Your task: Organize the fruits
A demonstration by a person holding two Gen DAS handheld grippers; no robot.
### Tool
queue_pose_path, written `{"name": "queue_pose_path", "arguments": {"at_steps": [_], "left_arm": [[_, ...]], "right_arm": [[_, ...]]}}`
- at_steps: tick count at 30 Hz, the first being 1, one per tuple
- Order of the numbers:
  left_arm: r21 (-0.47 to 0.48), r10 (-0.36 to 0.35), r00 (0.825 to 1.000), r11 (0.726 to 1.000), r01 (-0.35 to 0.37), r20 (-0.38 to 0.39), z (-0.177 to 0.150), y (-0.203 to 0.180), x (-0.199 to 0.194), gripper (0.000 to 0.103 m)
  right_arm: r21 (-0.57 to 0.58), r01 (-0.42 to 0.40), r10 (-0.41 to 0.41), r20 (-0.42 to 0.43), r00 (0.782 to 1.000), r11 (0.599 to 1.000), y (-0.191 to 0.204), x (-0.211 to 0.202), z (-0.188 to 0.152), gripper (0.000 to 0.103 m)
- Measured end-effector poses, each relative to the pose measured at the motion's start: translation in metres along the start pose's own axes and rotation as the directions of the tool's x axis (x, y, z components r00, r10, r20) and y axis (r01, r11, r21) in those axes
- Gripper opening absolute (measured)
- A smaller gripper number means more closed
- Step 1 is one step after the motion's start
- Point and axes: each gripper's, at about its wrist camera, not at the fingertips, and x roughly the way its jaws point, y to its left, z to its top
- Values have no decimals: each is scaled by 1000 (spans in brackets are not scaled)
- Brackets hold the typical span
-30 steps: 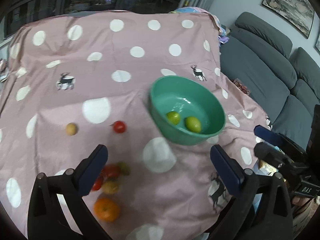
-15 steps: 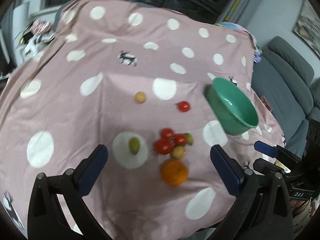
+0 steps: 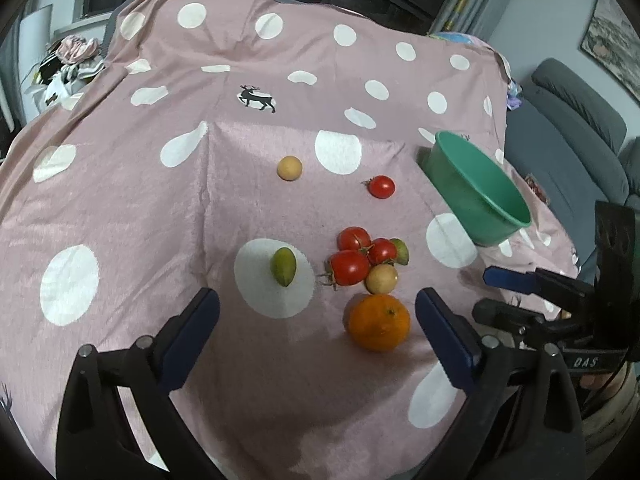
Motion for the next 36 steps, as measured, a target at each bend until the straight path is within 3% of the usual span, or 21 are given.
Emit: {"name": "queue_pose_path", "arguments": {"at_steps": [6,13,19,31,34,36], "left_arm": [[15,-20,1000,1000,20,-22,5,1,12,87],[-11,-10,1000,1000,10,-22,11,12,19,86],[-17,2,1000,1000,-2,-27,14,21,23,86],[-7,6,1000,1000,-6,-29,25,28,28,86],[-5,4,999,1000,-4,-33,27,28,30,86],[-5,3,999,1000,-4,-38,28,28,32,86]], "right_arm": [[-11,-21,20,-16,1000,1000,-2,13,5,63],[-33,-71,69,-66,995,997,5,38,14,49],[-19,-89,87,-94,992,996,7,58,22,46],[159,-187,216,-189,958,969,-13,88,35,39],[144,-177,204,-206,957,974,-9,92,37,37],[87,-150,166,-221,961,985,-2,94,39,31]]}}
